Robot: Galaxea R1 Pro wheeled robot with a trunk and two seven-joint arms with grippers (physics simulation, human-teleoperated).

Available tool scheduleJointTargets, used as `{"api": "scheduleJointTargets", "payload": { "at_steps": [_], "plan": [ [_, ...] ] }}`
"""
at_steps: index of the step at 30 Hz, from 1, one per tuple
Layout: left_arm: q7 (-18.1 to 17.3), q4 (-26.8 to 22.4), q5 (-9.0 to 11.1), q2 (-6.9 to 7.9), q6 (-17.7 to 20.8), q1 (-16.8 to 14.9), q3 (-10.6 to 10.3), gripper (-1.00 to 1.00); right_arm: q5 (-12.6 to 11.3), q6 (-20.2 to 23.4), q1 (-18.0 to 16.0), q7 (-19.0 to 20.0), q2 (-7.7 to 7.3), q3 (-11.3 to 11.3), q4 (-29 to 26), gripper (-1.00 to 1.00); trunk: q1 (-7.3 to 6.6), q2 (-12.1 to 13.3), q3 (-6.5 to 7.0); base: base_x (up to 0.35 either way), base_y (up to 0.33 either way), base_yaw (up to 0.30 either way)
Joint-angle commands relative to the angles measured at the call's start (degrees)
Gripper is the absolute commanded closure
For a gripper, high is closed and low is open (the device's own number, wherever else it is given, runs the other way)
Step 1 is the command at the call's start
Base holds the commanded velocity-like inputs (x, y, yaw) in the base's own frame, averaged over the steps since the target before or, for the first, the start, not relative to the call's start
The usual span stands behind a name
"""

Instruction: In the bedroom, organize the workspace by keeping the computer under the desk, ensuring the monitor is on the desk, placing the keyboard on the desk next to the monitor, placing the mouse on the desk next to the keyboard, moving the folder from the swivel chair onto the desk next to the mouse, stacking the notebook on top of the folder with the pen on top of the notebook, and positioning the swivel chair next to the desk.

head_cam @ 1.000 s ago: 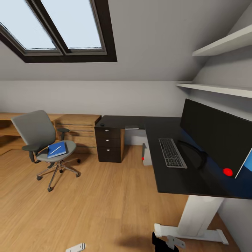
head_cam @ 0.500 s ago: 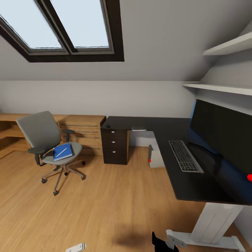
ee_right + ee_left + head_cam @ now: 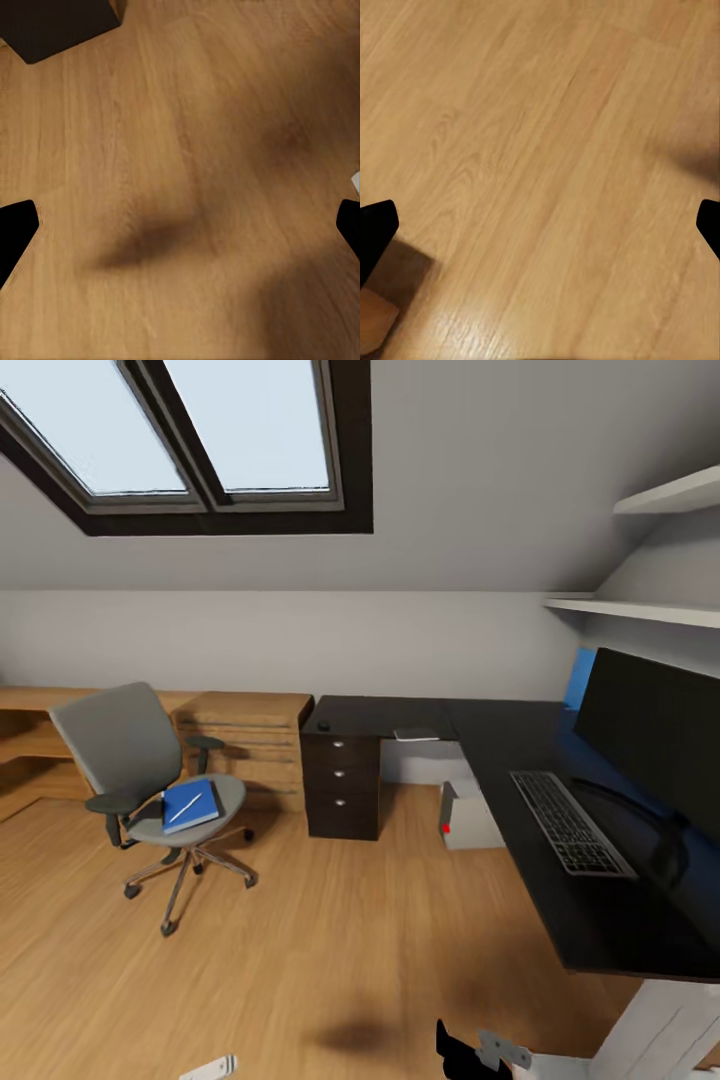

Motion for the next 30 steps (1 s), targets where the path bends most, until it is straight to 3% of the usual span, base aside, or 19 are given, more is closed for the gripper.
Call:
{"api": "scheduleJointTargets", "payload": {
  "at_steps": [1, 4, 5, 6, 14, 22, 30],
  "plan": [
    [0.26, -0.02, 0.55, 0.06, -0.39, -0.05, -0.49, -1.0, -0.57, -0.48, -0.06, 0.26, 0.03, 0.26, 0.02, -1.0, 0.02, -0.04, -0.06, 0.244, 0.239, 0.0],
    [0.22, 0.04, 0.56, 0.06, -0.42, -0.05, -0.5, -1.0, -0.49, -0.95, -0.06, 0.26, -0.02, 0.3, -0.01, -1.0, 0.02, -0.04, -0.06, 0.27, 0.221, 0.0],
    [0.2, 0.07, 0.56, 0.0, -0.26, -0.05, -0.57, -1.0, -0.07, -4.95, -0.06, 0.33, -0.11, 0.63, 0.22, -1.0, 0.02, -0.04, -0.06, 0.294, 0.189, 0.0],
    [0.2, 0.07, 0.56, 0.02, -0.24, -0.05, -0.58, -1.0, -0.04, -5.47, -0.06, 0.34, -0.12, 0.65, 0.26, -1.0, 0.02, -0.04, -0.06, 0.295, 0.186, 0.0],
    [0.2, 0.07, 0.46, -0.17, -0.28, -0.05, -0.6, -1.0, 0.0, -6.45, -0.06, 0.35, -0.16, 0.68, 0.41, -1.0, 0.02, -0.04, -0.06, 0.277, 0.141, -0.004],
    [0.2, 0.24, 0.47, -0.73, -0.48, -0.05, -0.5, -1.0, 0.27, -6.53, -0.06, 0.52, -0.18, 0.85, 0.41, -1.0, 0.02, -0.04, -0.08, 0.232, 0.063, -0.219],
    [0.2, 0.28, 0.47, -0.74, -0.31, -0.05, -0.5, -1.0, 0.36, -6.54, -0.06, 0.49, -0.06, 0.86, 0.41, -1.0, 0.02, -0.04, -0.11, 0.321, 0.093, -0.019]
  ]
}}
